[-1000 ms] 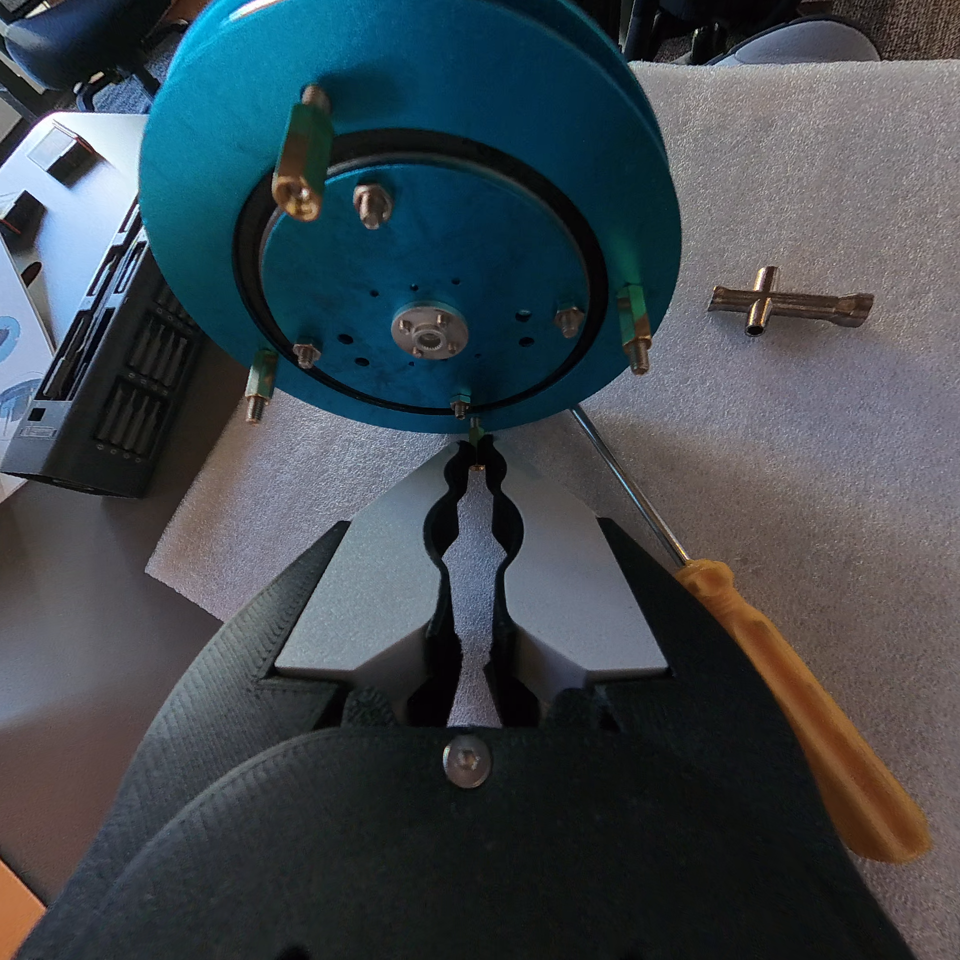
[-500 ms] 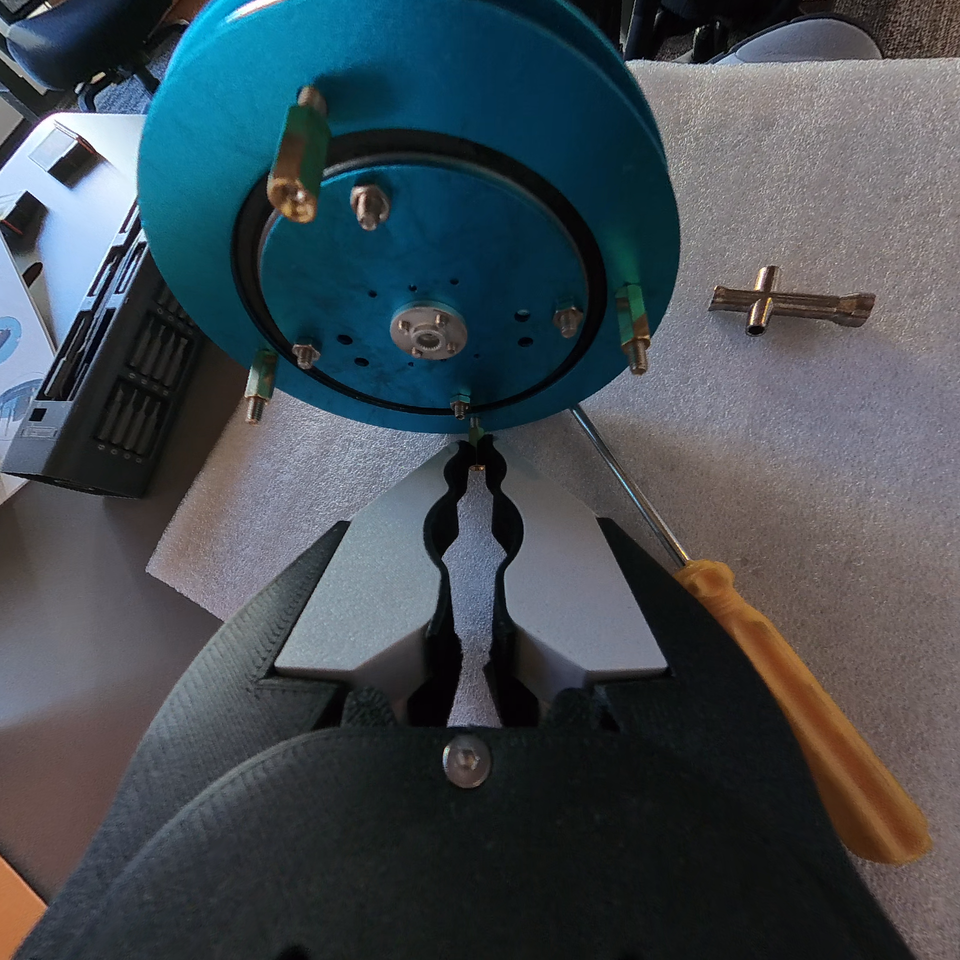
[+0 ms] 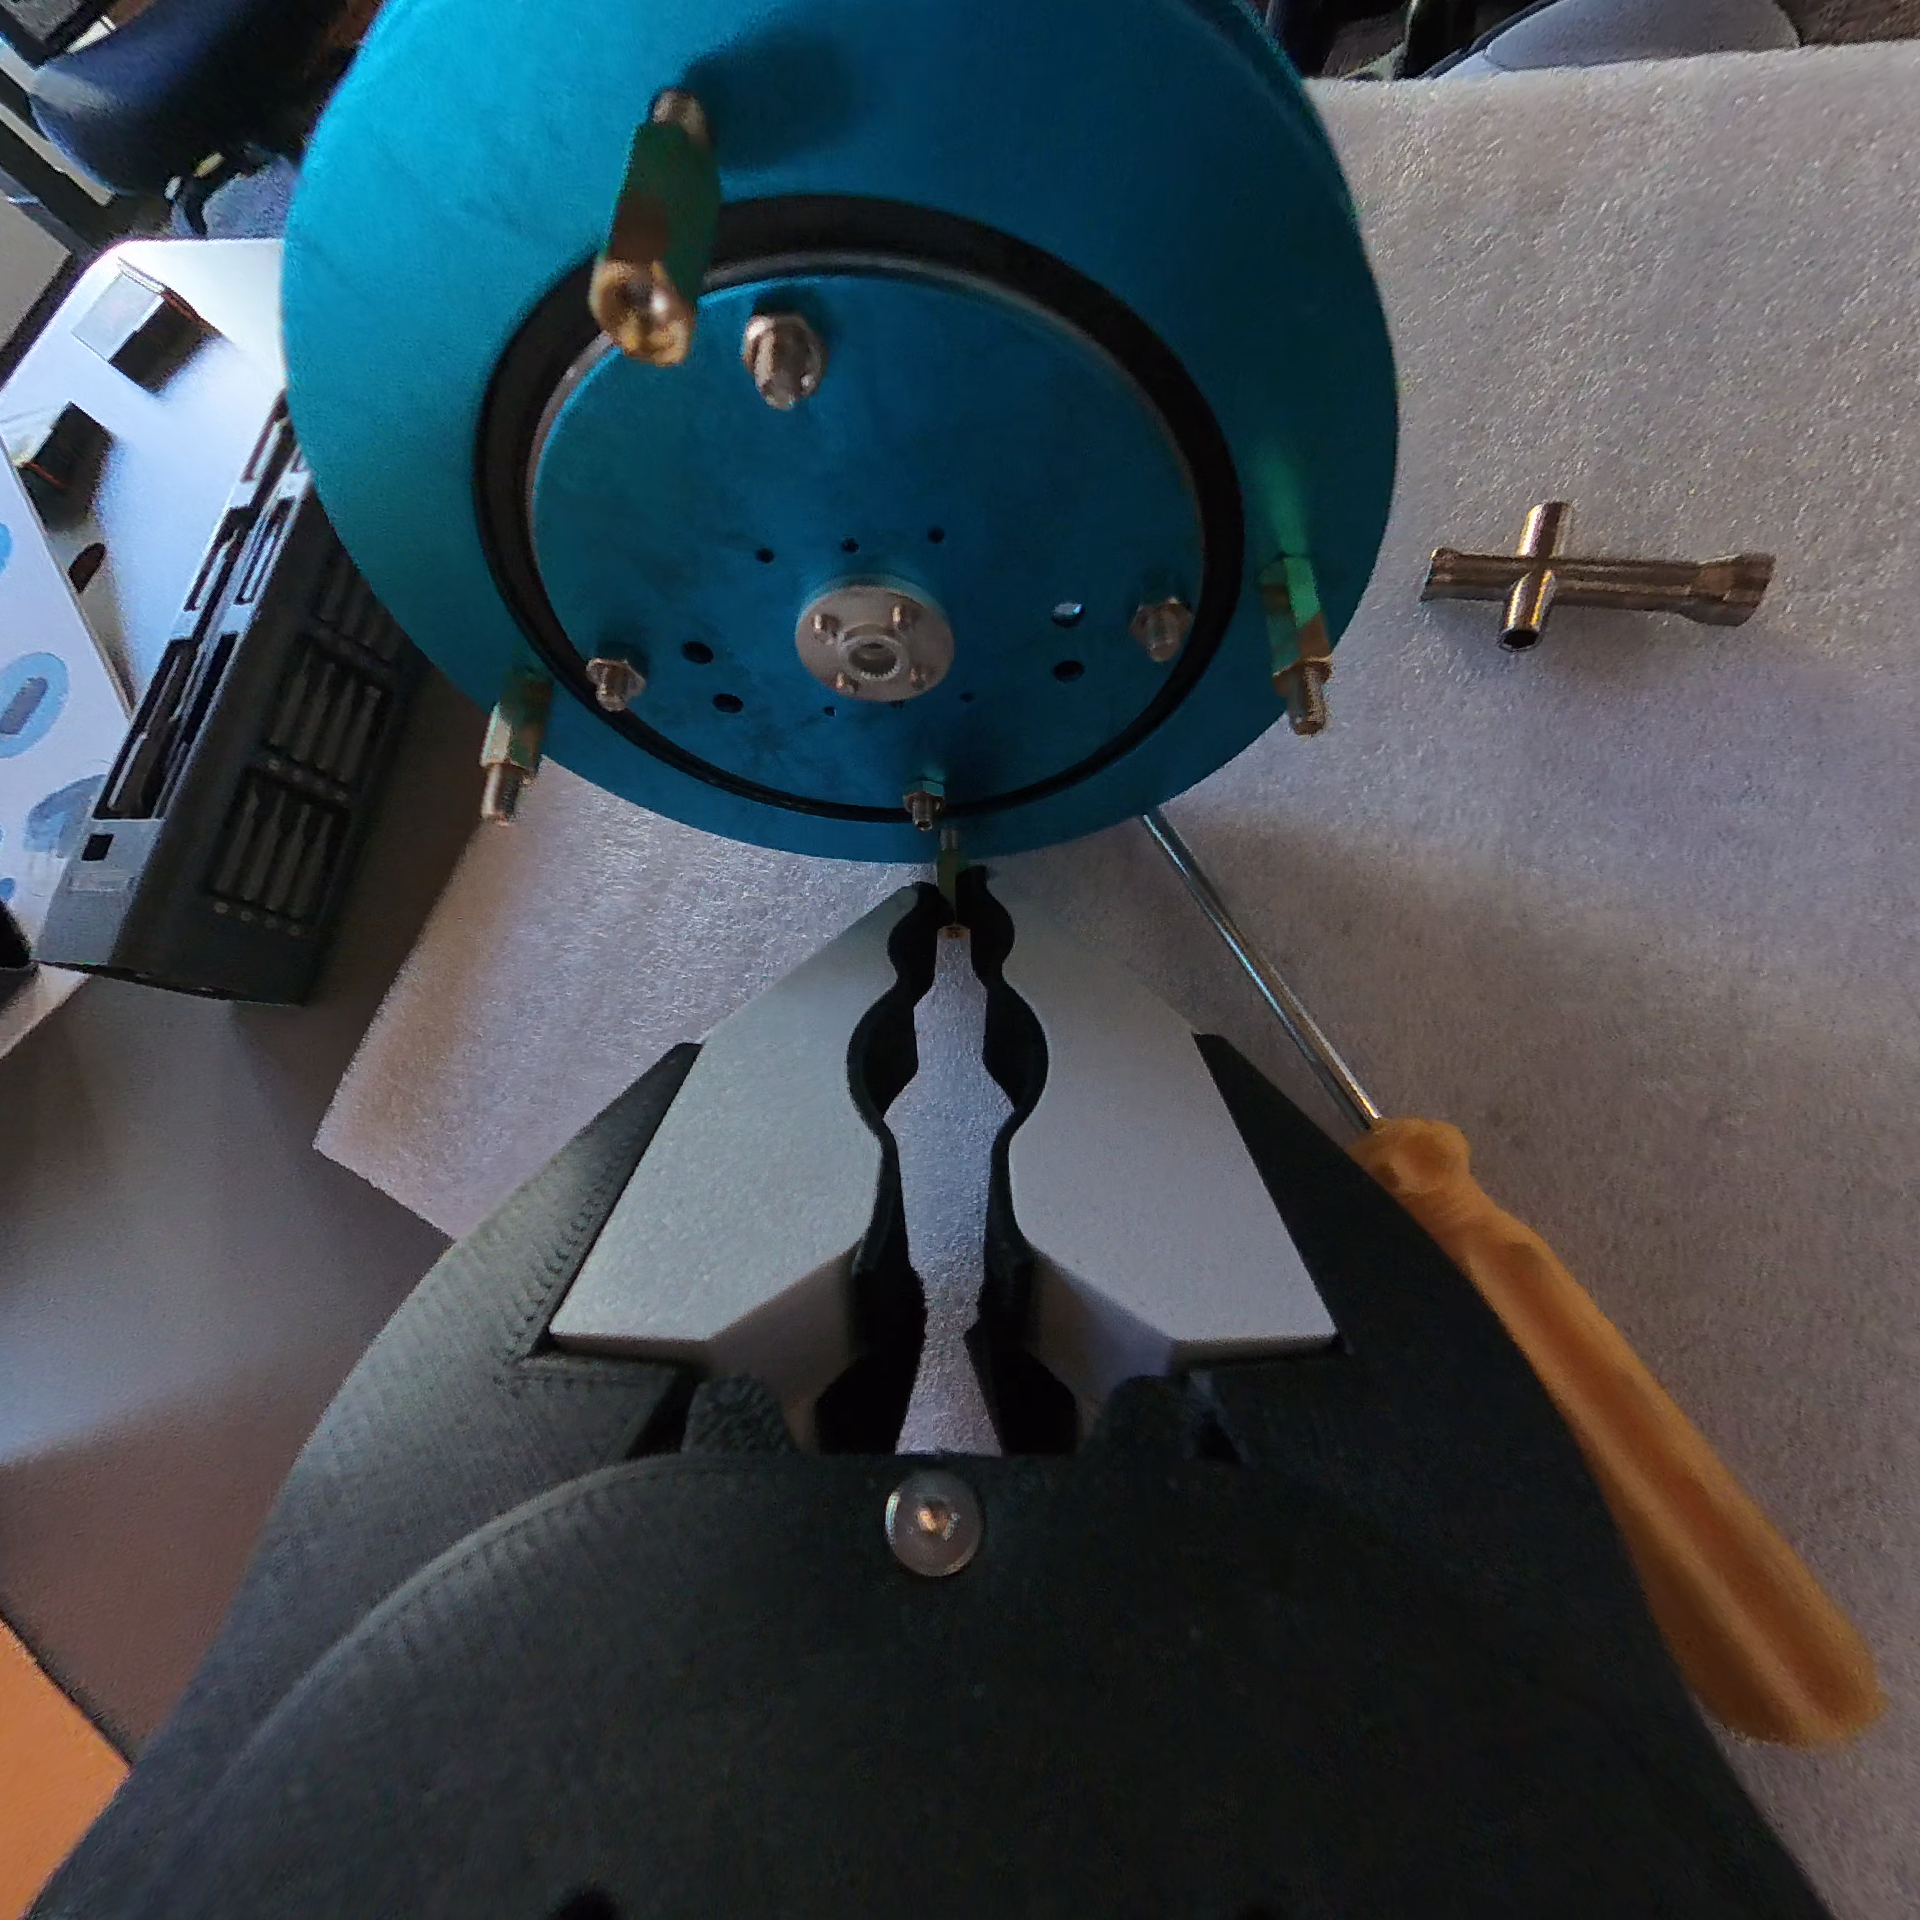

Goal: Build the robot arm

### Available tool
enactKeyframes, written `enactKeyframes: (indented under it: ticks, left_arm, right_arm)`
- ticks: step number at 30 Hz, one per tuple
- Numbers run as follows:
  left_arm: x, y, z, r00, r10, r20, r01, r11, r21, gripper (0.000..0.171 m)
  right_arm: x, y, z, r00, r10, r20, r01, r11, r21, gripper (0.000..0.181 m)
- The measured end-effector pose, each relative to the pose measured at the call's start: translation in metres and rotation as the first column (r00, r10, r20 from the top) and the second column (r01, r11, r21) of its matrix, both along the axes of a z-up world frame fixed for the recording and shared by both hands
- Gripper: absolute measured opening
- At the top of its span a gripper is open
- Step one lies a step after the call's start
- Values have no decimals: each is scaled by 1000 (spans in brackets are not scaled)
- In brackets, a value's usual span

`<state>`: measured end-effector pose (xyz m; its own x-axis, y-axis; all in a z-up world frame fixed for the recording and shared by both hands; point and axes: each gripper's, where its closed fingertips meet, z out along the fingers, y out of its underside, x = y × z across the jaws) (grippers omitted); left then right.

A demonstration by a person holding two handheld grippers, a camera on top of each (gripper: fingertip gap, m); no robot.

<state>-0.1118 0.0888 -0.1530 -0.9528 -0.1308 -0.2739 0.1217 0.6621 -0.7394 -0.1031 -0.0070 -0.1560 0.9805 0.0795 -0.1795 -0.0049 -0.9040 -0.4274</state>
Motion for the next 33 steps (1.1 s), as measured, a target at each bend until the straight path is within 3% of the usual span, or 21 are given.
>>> enactKeyframes:
  ticks: [33]
  left_arm:
    - [3,0,-1,995,7,96,-13,999,53,4]
  right_arm:
    - [1,2,1,1000,-13,-11,14,1000,20,15]
